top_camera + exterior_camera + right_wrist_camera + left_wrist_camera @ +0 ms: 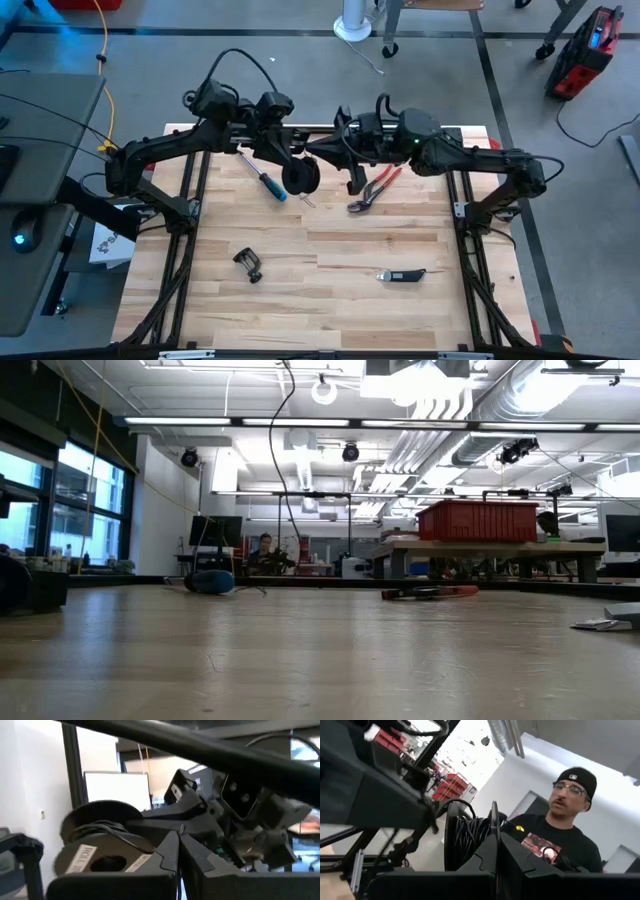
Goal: Coil cords
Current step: Coil the black wire onto the black spool
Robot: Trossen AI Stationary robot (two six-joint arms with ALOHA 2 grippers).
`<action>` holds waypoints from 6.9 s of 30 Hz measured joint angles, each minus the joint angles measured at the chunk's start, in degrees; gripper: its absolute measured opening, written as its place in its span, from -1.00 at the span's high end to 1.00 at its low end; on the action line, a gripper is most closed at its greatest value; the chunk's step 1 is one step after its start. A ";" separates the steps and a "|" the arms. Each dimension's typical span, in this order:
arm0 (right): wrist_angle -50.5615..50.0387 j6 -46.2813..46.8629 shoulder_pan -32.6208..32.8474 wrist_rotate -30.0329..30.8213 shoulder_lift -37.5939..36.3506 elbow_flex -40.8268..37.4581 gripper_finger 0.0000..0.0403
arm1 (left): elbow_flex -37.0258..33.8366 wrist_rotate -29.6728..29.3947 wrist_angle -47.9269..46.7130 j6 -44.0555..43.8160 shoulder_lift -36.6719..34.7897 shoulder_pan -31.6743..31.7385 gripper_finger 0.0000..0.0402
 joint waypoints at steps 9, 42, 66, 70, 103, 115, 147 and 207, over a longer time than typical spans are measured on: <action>4.50 2.75 0.00 -0.63 3.29 0.02 1.00 | 0.00 -1.74 1.44 0.35 -0.02 -2.43 1.00; 4.43 19.25 0.78 0.37 5.04 -0.02 0.39 | 6.54 -20.90 5.89 17.53 -0.22 -1.75 1.00; -7.03 -9.93 4.33 19.42 2.27 0.01 0.30 | 7.85 -21.40 6.24 21.94 -3.02 -0.83 1.00; -6.91 -8.19 3.81 19.30 3.16 0.00 0.30 | 7.82 -22.01 5.77 24.31 -3.02 -1.40 1.00; -6.49 2.54 3.54 14.94 6.13 0.00 0.43 | 7.78 -22.95 4.82 26.81 -2.71 -2.56 1.00; -3.33 7.19 3.73 11.56 6.13 0.00 0.64 | 7.78 -22.92 4.47 27.92 -2.71 -2.56 1.00; -16.72 3.45 9.08 11.06 -1.33 0.00 1.00 | 7.72 -17.27 -24.12 32.80 -10.15 8.50 1.00; -15.88 -1.16 2.71 -2.09 -9.29 0.02 1.00 | 7.78 -6.81 -21.20 11.92 6.01 -5.99 1.00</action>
